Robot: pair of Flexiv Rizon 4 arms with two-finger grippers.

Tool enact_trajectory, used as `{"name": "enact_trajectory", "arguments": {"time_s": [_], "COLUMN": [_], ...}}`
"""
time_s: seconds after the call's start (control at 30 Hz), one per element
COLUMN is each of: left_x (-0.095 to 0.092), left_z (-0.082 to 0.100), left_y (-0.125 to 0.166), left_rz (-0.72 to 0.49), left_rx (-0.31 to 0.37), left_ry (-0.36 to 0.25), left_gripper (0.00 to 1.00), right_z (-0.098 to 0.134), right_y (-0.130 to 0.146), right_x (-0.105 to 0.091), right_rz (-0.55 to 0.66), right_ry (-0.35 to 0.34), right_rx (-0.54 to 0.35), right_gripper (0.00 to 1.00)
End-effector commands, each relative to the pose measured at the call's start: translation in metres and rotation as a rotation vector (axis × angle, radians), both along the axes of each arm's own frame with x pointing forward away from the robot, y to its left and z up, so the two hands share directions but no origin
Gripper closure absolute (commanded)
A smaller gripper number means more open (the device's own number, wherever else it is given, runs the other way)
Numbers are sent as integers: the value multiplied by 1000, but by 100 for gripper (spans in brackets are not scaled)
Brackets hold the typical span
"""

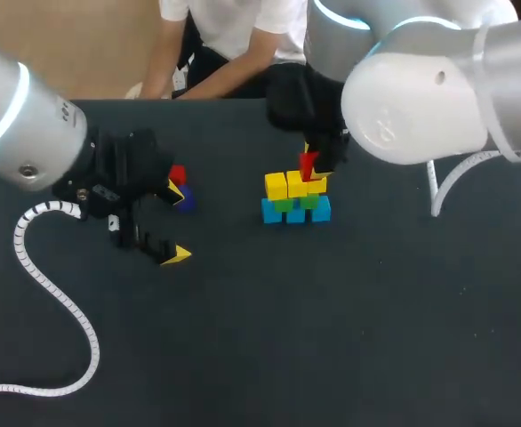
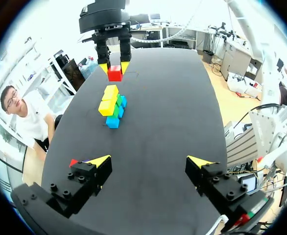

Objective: Place the blue cubes, place green cubes on the blue cubes, place the yellow cubes on the green cubes, then place the red cubes on the yellow cubes, and place purple cube on the red cubes.

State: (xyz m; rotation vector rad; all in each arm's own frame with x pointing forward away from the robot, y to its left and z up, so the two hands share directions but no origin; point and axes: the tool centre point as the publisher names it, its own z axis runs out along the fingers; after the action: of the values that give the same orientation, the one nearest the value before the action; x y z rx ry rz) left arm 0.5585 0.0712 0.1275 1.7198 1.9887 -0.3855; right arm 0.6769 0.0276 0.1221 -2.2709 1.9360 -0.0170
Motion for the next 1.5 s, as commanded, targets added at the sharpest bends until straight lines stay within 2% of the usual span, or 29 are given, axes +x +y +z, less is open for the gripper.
{"name": "enact_trajectory", "arguments": {"time_s": [0.03,0.37,1.07,1.27,1.5], "left_x": [0,0,0,0,0], "left_z": [0,0,0,0,0], "left_y": [2,2,2,2,2], "left_rz": [-6,-6,-6,-6,-6], "left_rx": [-7,-7,-7,-7,-7], "left_ry": [0,0,0,0,0], "left_gripper": [0,0,0,0,0], "right_z": [-1,-3,0,4,2], "right_y": [1,3,3,-11,-12], "right_x": [9,9,8,10,7], "right_rz": [0,17,15,-10,-12], "right_ry": [19,36,27,22,21], "right_rx": [-3,-14,-9,-21,-35], "right_gripper": [100,100,100,100,100]}}
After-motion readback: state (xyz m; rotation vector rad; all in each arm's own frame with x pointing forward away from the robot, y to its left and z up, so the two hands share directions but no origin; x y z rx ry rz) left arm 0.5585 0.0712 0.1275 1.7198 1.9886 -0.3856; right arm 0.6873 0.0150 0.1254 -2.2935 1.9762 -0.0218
